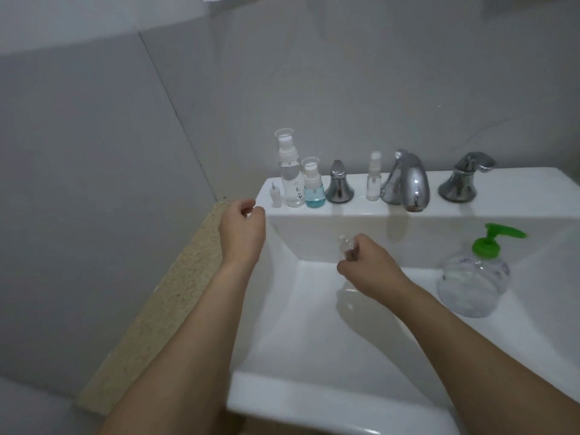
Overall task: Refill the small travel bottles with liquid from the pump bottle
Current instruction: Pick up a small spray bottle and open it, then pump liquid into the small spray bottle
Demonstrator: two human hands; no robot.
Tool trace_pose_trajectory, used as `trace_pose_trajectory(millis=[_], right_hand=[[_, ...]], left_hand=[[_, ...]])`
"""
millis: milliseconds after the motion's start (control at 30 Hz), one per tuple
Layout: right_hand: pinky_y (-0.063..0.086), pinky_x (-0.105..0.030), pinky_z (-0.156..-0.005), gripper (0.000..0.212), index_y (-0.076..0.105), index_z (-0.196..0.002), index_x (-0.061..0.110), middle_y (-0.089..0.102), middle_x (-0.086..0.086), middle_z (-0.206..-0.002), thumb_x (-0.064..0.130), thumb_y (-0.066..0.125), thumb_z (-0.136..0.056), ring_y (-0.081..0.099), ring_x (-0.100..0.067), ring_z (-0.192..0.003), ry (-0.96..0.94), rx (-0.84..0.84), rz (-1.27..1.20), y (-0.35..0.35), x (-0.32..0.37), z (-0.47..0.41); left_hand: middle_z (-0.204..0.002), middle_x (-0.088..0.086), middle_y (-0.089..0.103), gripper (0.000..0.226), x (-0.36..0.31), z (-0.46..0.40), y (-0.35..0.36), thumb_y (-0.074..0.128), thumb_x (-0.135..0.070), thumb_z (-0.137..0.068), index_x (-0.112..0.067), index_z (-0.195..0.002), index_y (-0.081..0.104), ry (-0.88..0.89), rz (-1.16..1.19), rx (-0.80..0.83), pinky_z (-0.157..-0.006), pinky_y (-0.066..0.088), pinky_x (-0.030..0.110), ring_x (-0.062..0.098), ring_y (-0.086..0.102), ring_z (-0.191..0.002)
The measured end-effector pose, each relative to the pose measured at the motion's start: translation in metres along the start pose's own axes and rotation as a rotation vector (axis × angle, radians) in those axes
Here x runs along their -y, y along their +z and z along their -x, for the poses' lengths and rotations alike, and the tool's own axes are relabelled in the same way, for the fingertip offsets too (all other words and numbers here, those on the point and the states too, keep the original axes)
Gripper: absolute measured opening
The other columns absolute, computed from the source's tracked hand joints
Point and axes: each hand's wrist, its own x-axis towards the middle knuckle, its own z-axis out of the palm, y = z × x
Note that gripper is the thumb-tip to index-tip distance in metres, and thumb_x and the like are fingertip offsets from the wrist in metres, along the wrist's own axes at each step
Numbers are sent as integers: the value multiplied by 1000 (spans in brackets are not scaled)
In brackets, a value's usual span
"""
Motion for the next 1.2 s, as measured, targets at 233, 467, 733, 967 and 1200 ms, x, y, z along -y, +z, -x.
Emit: trace_pose_trajectory(millis=[233,467,733,967,1200], right_hand=[[41,-30,-59,11,45,-85,18,54,-3,-86,14,53,-79,50,-20,-69,18,-40,-44,-48,-12,47],[53,-39,-76,13,50,-86,19,58,-6,-96,16,59,-77,65,-28,-87,136,-116,14,-125,-66,84],[47,-32,-67,7,55,-84,13,61,-6,-87,13,59,-79,65,-28,-86,203,-186,-2,-173,-108,91],[44,-29,-63,5,53,-83,19,58,-1,-84,16,57,-82,58,-22,-79,167,-217,102,-180,-115,71],[41,-29,-68,4,52,-89,18,53,2,-85,21,55,-88,54,-24,-83,84,-239,171,-179,-119,60]], left_hand=[[-78,-2,57,17,-31,69,19,51,-18,-94,-14,-78,56,-20,-47,205,-60,37,32,19,49,-72],[-98,7,57,15,-81,122,72,49,-22,-96,-12,-93,60,-261,-82,565,-76,39,34,26,52,-88],[-108,9,58,38,-131,158,128,40,-36,-104,-5,-108,61,-324,-185,807,-94,48,45,32,57,-97],[-120,19,57,52,-156,158,182,33,-44,-103,1,-114,57,-414,-374,840,-87,51,60,46,55,-118],[-118,30,59,67,-149,150,211,29,-51,-99,9,-113,57,-532,-449,835,-80,58,66,55,61,-99]])
